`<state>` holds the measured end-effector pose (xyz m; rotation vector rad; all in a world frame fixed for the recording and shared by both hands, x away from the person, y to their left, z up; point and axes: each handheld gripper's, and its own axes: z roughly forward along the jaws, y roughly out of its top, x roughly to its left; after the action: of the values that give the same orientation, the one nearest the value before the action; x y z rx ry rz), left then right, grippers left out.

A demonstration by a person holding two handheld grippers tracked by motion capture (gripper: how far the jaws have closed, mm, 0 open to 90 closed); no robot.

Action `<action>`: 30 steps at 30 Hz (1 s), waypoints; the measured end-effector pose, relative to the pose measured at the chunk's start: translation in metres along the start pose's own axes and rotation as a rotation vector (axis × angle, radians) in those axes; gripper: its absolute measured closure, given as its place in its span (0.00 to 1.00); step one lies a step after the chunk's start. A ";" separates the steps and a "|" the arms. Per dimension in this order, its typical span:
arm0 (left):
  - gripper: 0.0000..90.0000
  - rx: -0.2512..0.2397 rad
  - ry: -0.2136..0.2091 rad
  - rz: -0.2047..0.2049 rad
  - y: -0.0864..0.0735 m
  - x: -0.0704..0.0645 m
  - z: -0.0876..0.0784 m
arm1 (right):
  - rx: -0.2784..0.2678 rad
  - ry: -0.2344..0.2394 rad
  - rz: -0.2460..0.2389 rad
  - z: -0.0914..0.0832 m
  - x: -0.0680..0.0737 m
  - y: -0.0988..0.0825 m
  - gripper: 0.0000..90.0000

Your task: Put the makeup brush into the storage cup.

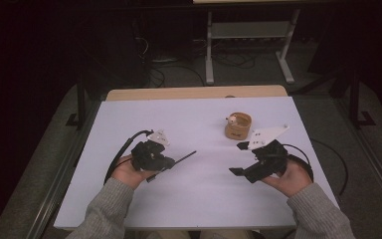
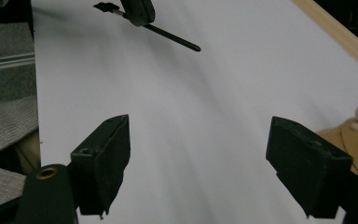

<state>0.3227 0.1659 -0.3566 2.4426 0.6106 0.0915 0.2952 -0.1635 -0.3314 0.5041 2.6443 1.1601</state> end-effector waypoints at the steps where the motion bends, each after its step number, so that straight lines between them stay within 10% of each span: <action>1: 0.95 -0.001 -0.009 0.006 0.001 -0.002 -0.002 | 0.003 0.009 -0.003 0.001 -0.001 0.003 0.24; 19: 0.95 0.007 -0.135 0.162 0.024 -0.033 0.009 | 0.119 0.151 -0.139 0.043 0.001 0.030 0.36; 30: 0.95 0.023 -0.194 0.255 0.036 -0.055 0.022 | 0.191 0.261 -0.210 0.059 0.010 0.029 0.62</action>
<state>0.2933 0.1038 -0.3489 2.5027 0.2151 -0.0493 0.3113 -0.1017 -0.3502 0.1033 2.9606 0.9736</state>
